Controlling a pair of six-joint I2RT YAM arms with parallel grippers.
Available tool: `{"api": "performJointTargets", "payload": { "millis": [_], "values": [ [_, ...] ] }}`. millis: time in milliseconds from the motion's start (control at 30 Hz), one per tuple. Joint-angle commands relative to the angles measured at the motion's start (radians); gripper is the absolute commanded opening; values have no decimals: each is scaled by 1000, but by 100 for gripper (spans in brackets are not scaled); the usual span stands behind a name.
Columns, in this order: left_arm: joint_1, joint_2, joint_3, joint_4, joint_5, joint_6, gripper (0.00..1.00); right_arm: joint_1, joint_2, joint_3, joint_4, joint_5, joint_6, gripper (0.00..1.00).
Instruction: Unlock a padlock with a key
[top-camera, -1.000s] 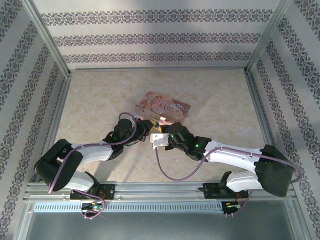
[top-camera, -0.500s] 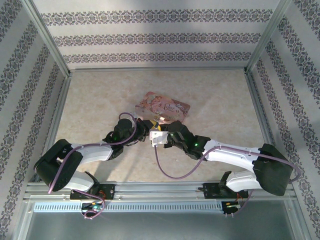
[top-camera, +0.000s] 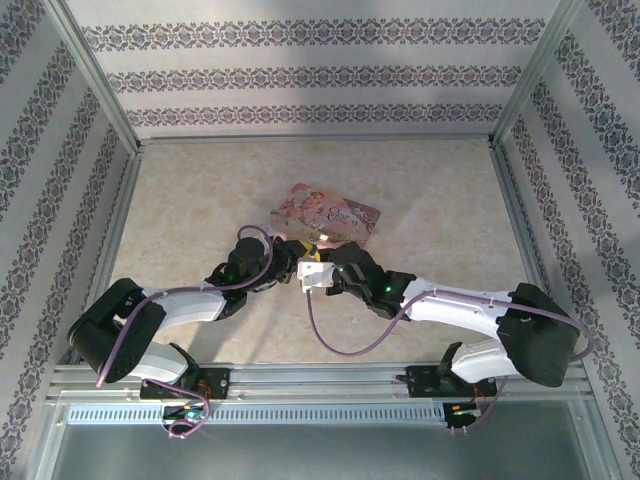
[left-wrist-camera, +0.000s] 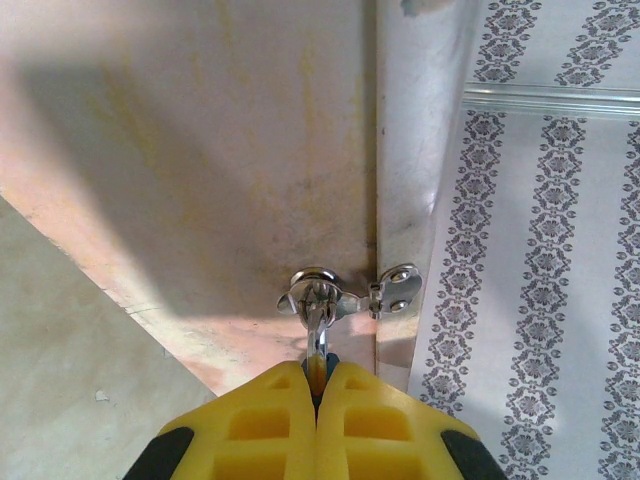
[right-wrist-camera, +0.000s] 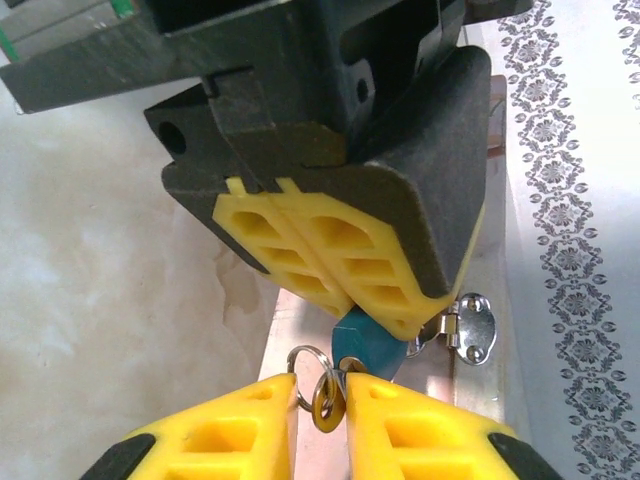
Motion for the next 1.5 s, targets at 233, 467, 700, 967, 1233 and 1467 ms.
{"api": "performJointTargets", "payload": {
  "millis": [233, 467, 700, 967, 1233, 1467],
  "values": [
    [-18, -26, 25, 62, 2, -14, 0, -10, 22, -13, 75, 48, 41, 12],
    [-18, -21, 24, 69, 1, -17, 0, -8, 27, -30, 115, 76, 62, 2],
    [-18, -24, 20, 69, -1, -17, 0, -4, 30, -41, 151, 100, 86, 0],
    [-18, -20, 18, 72, -4, -17, 0, 2, 28, -56, 191, 100, 147, 0],
    [-18, -17, 14, 83, -3, -21, 0, 8, 18, -64, 242, 84, 290, 0],
    [-18, -14, 8, 87, -4, -19, 0, 13, 37, -66, 317, 37, 439, 0]
  ]
}}
